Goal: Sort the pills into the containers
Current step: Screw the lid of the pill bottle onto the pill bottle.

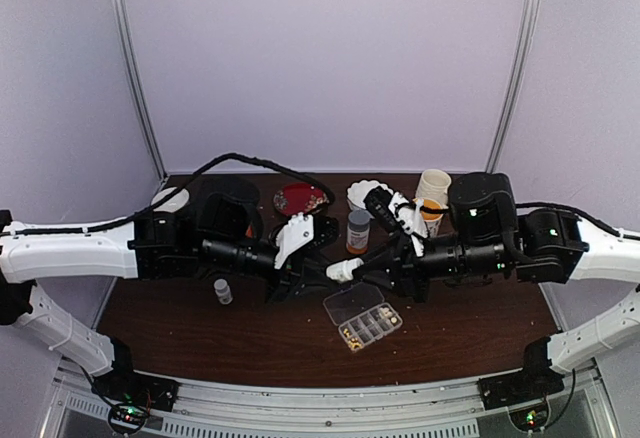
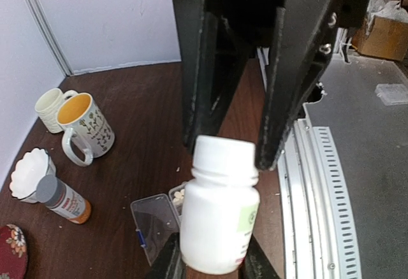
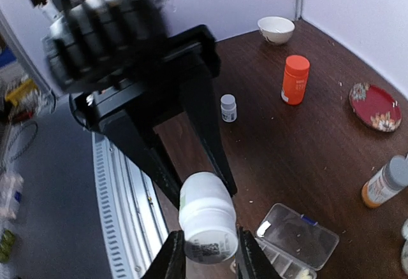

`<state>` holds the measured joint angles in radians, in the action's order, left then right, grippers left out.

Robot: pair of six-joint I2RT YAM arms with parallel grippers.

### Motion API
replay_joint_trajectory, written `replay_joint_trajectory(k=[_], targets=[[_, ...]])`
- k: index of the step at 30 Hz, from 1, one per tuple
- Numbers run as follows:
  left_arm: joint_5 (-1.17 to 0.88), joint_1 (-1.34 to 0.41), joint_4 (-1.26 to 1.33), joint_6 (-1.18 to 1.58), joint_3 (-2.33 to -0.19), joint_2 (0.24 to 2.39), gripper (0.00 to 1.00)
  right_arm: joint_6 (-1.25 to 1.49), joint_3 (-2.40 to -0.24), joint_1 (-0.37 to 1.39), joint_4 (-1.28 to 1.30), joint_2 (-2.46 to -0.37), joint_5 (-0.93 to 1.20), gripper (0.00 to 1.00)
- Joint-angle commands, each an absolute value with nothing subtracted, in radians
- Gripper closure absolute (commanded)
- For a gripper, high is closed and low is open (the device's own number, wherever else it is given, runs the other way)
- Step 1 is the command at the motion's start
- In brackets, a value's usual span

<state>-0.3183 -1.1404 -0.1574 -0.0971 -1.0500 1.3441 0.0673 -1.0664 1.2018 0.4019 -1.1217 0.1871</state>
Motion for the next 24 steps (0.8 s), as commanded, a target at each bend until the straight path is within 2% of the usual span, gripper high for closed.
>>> replay_joint_trajectory(k=[1,5,12,24], targets=[[-0.150,-1.139,-0.144,-0.161,-1.116,1.351,1.00,0.544,-1.022,1.214,0.245,-1.094,0.122,1.00],[-0.085,-1.140,-0.130,-0.218,-1.121,1.351,1.00,0.802,-0.988,1.211,0.281,-1.080,0.023,1.00],[0.112,-1.201,-0.090,-0.478,-1.107,1.351,1.00,1.137,-0.973,1.180,0.238,-1.098,0.105,1.00],[0.508,-1.334,0.171,-0.934,-1.026,1.380,1.00,1.408,-0.881,1.113,0.067,-1.063,0.196,1.00]])
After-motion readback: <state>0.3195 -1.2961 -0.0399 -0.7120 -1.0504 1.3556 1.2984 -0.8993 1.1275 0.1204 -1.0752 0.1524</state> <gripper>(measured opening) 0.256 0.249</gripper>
